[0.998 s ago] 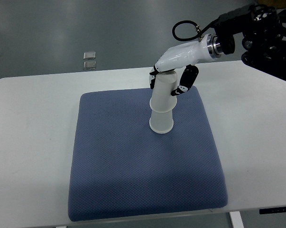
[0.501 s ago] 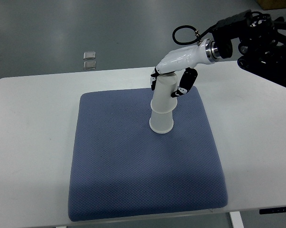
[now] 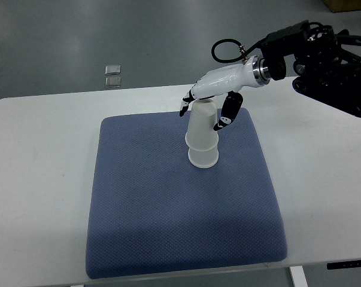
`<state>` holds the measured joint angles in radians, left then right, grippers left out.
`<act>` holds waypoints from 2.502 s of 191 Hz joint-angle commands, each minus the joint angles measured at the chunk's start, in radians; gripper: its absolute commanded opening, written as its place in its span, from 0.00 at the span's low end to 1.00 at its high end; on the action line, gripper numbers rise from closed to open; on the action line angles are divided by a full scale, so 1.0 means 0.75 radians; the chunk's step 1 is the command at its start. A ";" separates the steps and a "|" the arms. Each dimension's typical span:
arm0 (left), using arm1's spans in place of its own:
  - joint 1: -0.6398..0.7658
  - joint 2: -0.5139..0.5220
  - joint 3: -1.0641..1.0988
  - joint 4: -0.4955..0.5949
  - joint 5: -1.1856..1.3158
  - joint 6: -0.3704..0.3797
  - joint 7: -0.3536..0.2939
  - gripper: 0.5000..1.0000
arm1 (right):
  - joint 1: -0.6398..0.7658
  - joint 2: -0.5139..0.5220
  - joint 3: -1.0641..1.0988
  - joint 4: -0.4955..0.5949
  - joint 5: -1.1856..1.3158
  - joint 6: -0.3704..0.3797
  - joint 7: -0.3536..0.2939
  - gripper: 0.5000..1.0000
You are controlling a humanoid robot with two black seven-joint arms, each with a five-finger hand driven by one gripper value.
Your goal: Stack paper cups
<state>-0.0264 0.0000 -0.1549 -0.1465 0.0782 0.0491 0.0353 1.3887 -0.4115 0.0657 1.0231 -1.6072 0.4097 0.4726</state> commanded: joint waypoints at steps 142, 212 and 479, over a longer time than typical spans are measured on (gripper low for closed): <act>-0.002 0.000 0.000 0.001 0.000 0.000 0.000 1.00 | -0.174 -0.083 0.311 -0.268 0.917 0.002 0.000 0.79; 0.000 0.000 0.000 0.001 0.000 0.000 0.000 1.00 | -0.373 0.009 0.336 -0.558 1.834 -0.053 -0.002 0.79; 0.000 0.000 0.000 0.001 0.000 0.000 0.000 1.00 | -0.725 0.117 0.369 -0.618 2.554 -0.182 -0.055 0.83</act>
<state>-0.0261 0.0000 -0.1549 -0.1464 0.0782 0.0491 0.0353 0.8465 -0.3238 0.3410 0.5601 0.3069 0.2752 0.4293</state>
